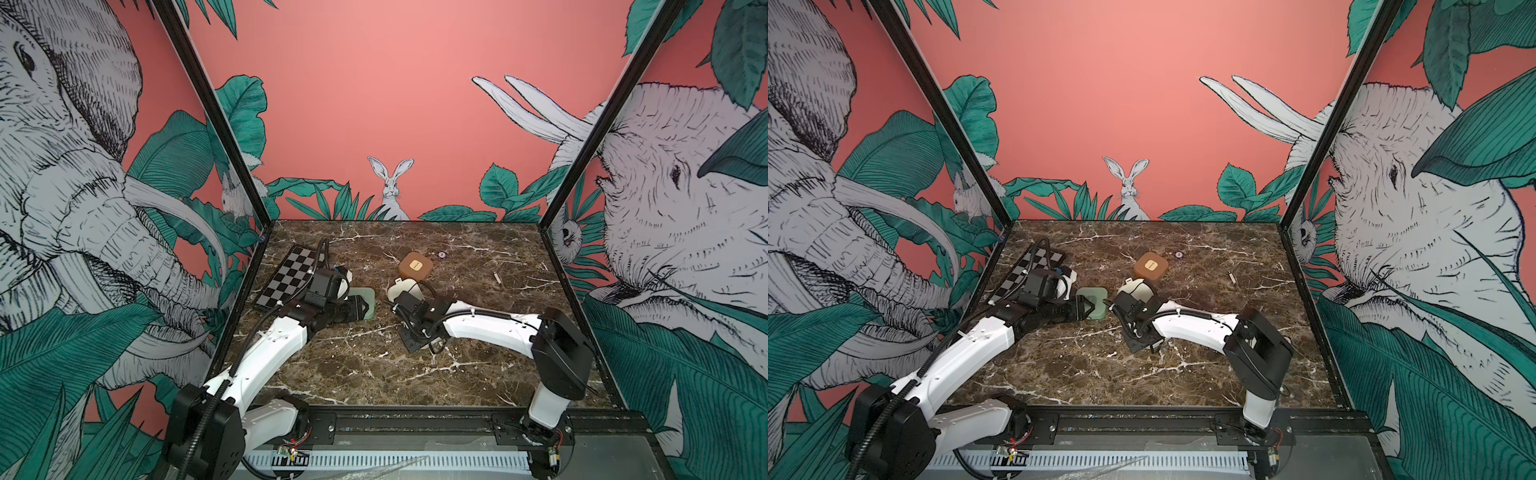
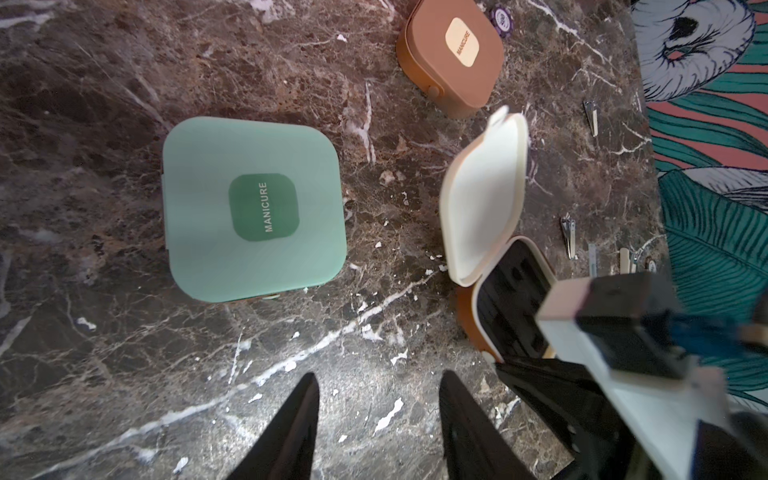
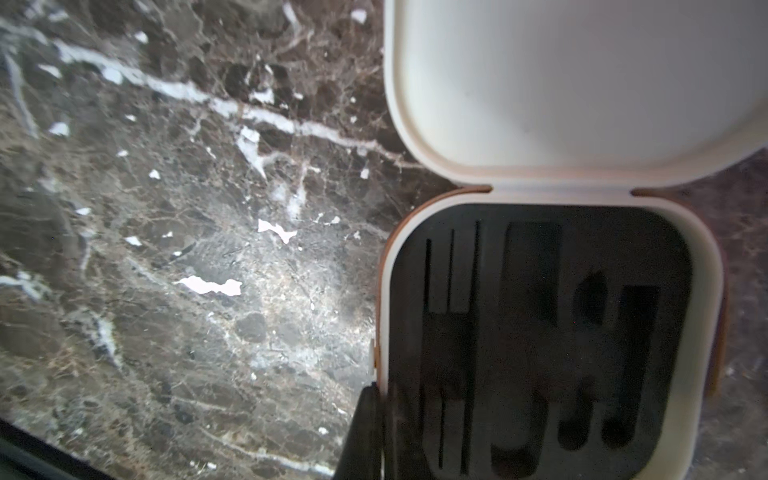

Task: Organize nail clipper sets
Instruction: Place the storage box at the center of the board.

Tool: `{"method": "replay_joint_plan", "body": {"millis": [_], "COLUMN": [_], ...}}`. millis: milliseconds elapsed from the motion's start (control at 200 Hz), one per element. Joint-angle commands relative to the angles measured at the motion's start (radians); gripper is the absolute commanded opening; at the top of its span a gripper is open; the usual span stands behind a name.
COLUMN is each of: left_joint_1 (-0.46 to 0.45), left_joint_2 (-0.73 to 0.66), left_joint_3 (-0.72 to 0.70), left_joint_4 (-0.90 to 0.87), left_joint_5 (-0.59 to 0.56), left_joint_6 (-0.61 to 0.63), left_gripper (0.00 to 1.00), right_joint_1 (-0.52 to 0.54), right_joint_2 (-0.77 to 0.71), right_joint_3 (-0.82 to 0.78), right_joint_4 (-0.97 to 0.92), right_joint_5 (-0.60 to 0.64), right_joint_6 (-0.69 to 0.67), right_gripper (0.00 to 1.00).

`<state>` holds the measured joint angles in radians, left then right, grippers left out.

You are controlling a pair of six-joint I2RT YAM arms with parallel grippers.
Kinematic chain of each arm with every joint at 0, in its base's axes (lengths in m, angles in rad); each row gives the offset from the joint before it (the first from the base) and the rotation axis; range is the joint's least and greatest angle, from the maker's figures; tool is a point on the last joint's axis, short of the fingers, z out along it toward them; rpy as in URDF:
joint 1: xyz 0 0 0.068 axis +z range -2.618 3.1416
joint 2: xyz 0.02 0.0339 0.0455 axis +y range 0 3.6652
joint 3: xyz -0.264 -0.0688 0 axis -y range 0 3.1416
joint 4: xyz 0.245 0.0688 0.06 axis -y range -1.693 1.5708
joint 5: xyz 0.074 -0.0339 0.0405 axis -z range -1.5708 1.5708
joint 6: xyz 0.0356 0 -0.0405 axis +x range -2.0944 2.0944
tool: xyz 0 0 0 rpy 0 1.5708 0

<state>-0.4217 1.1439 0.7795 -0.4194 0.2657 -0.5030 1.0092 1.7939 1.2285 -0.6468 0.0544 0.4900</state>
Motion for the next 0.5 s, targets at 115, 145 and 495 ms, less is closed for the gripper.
{"method": "replay_joint_plan", "body": {"millis": [115,145,495], "left_joint_1": [0.004,0.004,-0.028], "left_joint_2": [-0.027,-0.024,0.100], "left_joint_3": [-0.017,-0.016,0.100], "left_joint_4": [0.007,0.006,0.067], "left_joint_5": [0.010,0.011,0.017], "left_joint_6": [-0.005,-0.002,0.075], "left_gripper": [0.50,0.51,0.52], "right_joint_1": [0.027,0.026,-0.210], "right_joint_2": [0.011,-0.012,-0.389], "right_joint_3": [-0.001,-0.001,-0.123], "right_joint_4": [0.014,0.013,-0.247], "right_joint_5": [0.034,0.043,0.193], "right_joint_6": [0.011,0.019,0.257], "right_gripper": [0.31,0.38,0.48]}}
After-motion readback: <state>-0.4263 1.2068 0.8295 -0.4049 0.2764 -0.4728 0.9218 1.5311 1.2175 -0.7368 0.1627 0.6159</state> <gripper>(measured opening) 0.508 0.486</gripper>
